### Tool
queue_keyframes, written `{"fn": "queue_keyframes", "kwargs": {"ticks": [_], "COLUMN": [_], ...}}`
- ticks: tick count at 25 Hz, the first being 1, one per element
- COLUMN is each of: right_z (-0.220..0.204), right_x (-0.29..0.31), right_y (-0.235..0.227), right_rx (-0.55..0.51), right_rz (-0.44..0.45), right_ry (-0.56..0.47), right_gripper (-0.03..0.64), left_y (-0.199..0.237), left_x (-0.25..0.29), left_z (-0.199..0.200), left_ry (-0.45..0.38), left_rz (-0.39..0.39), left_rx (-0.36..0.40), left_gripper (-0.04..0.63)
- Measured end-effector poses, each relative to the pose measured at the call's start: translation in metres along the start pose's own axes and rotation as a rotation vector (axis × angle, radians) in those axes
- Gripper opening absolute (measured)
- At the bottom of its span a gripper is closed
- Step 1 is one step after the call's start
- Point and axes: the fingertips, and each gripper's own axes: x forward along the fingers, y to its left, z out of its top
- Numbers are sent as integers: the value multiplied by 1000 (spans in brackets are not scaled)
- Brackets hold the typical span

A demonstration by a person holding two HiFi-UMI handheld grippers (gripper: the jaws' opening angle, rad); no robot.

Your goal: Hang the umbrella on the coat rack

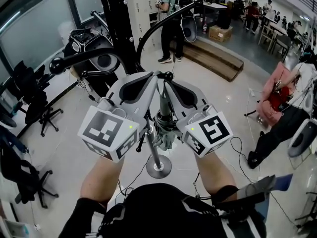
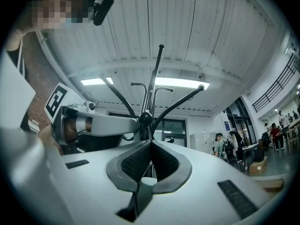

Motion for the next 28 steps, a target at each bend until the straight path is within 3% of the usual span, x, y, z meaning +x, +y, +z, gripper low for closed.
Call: {"fn": "queue_keyframes", "kwargs": {"ticks": [13, 28], "right_z": [-17, -32], "right_x": [11, 14], "right_y": [2, -3], "right_rx": [3, -13], "right_rz": [-1, -83], "right_ry": [35, 75], "right_gripper": [9, 9], "left_y": [6, 6], "left_x": [2, 9], "left_z": [-20, -30], "left_ry": [16, -3], "left_rz": [12, -33], "left_rx": [-48, -49], "left_gripper": [11, 11]}}
